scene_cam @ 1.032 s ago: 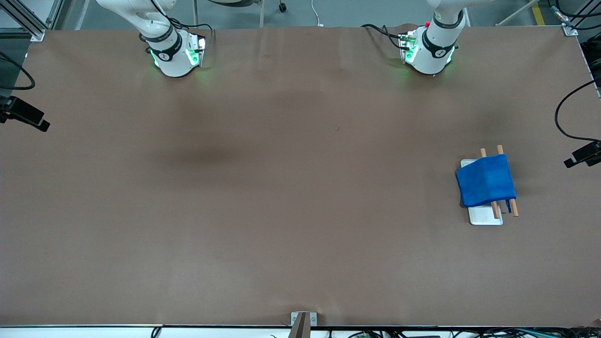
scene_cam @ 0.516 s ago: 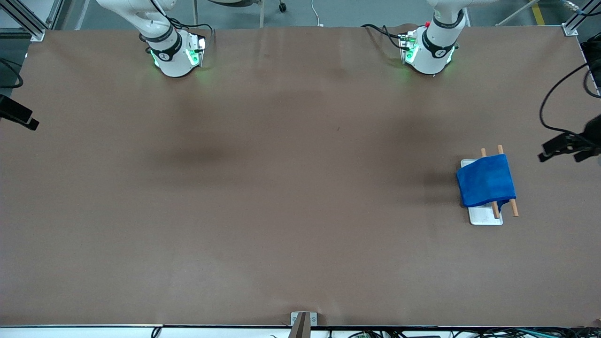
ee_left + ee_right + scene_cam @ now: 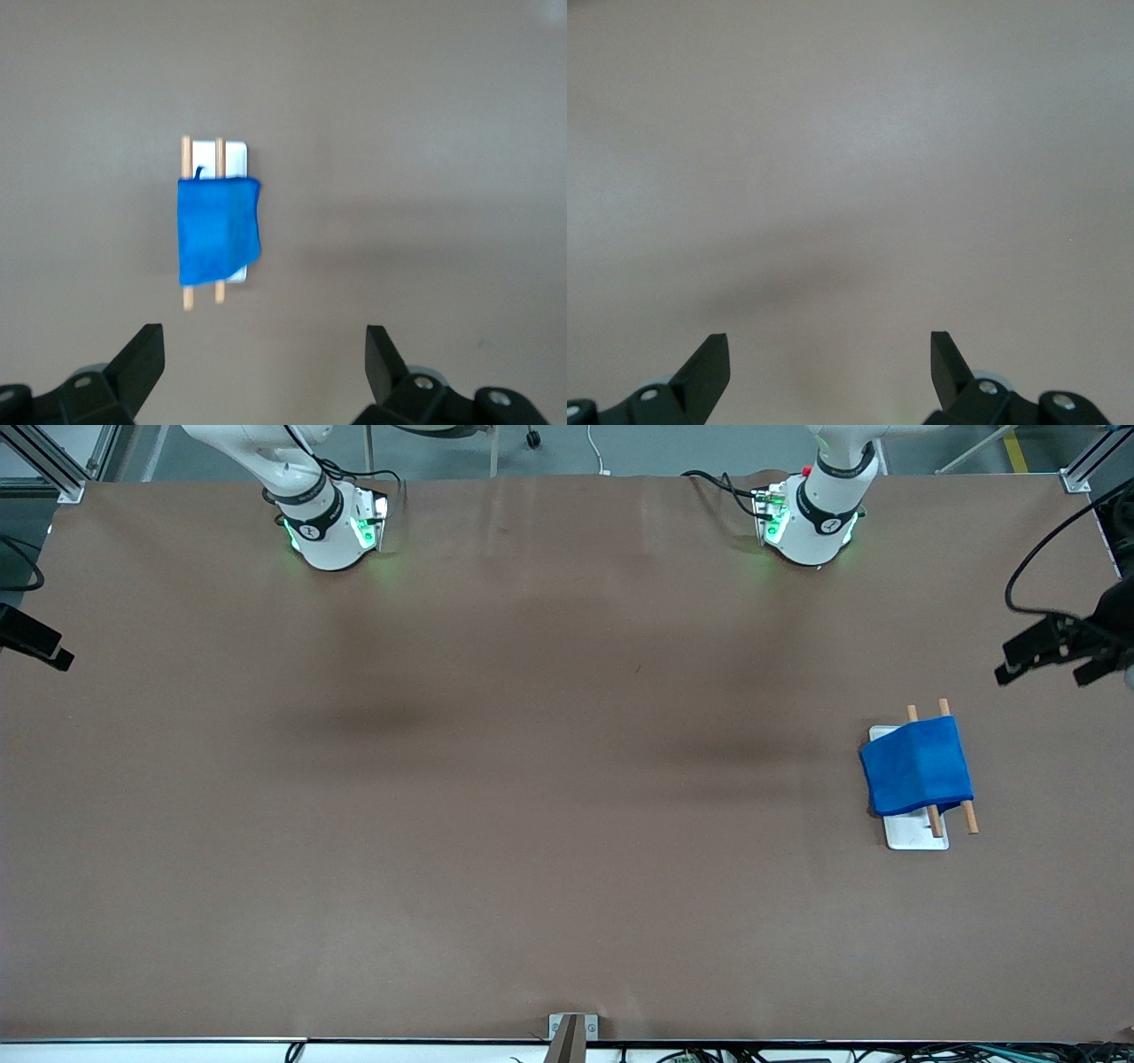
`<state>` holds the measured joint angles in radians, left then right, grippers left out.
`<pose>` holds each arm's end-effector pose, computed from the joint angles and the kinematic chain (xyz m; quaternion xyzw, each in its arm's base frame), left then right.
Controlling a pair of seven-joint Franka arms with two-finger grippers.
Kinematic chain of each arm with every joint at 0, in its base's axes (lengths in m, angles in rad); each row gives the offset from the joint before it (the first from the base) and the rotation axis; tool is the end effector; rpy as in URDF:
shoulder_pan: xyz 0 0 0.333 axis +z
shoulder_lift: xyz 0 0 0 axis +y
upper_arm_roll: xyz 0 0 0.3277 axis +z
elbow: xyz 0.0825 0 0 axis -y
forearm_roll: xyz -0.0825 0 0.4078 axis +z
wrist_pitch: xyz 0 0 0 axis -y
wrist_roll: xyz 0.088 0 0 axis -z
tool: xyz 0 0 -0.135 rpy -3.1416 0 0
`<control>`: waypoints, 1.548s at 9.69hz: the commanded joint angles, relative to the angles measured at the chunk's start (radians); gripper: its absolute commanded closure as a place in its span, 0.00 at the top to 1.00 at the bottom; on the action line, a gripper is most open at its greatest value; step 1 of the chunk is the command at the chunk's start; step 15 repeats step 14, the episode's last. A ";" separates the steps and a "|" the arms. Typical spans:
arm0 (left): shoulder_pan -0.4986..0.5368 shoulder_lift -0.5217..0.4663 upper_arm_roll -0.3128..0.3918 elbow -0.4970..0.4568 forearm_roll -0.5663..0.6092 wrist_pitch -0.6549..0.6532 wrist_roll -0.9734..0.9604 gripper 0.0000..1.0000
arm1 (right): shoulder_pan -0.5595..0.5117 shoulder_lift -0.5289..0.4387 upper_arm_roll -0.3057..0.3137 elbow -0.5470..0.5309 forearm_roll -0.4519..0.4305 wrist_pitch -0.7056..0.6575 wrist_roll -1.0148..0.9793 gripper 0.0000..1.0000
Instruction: Right arm passes towel to left arm to hang
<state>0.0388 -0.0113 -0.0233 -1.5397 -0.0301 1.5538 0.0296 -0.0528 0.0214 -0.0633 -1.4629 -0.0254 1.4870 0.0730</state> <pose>0.5741 0.0047 0.6287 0.9998 -0.0075 0.0130 0.0146 0.5727 -0.0700 0.6416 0.9953 -0.0955 0.0011 0.0134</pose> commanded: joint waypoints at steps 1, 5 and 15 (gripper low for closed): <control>-0.022 -0.050 -0.018 -0.020 0.036 -0.072 -0.034 1.00 | -0.002 -0.015 0.002 -0.017 -0.004 0.010 -0.009 1.00; -0.034 -0.073 -0.023 -0.017 0.036 -0.124 -0.024 1.00 | -0.004 -0.014 0.002 -0.019 -0.002 0.010 -0.009 1.00; -0.036 -0.068 -0.023 -0.016 0.036 -0.127 -0.034 1.00 | -0.005 -0.014 0.002 -0.020 -0.001 0.010 -0.007 1.00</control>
